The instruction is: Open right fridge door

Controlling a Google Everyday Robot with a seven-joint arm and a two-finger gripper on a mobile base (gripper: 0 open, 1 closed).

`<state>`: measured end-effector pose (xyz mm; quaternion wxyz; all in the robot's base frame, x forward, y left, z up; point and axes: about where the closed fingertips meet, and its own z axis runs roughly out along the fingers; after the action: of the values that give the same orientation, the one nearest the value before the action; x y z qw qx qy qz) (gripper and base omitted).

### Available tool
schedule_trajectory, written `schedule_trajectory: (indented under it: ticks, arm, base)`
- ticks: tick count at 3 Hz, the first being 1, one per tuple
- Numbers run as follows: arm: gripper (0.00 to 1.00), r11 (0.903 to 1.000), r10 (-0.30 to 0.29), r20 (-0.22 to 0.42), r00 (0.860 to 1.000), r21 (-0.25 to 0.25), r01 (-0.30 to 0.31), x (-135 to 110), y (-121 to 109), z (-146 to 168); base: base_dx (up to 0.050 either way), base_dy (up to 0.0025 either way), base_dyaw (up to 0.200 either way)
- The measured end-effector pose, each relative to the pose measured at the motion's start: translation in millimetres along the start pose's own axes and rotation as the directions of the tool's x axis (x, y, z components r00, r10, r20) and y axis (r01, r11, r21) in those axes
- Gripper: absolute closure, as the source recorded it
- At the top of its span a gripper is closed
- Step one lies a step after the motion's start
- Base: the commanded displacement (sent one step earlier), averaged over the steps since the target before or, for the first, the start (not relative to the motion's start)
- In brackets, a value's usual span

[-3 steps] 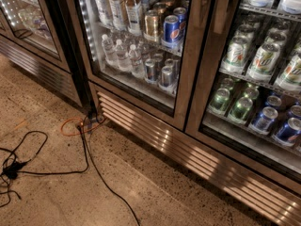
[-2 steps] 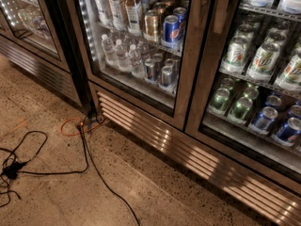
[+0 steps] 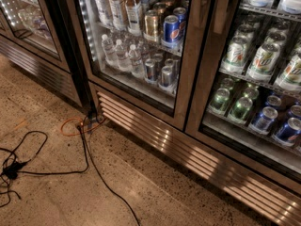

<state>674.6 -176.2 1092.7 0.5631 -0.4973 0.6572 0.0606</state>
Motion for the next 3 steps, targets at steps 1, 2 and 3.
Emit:
schedule_trajectory:
  ticks: [1,2,3]
  arm:
    - [1.0,1.0,0.001,-0.003,1.0,-0.004,-0.001,0.6,1.3,0.4]
    - [1.0,1.0,0.001,-0.008,1.0,-0.007,-0.001,1.2,2.4,-1.0]
    - [1.0,1.0,0.003,-0.011,1.0,0.005,-0.003,0.8,-1.0,-1.9]
  base:
    - [0.0,0.0,0.0]
    - [0.0,0.0,0.0]
    - [0.0,0.0,0.0]
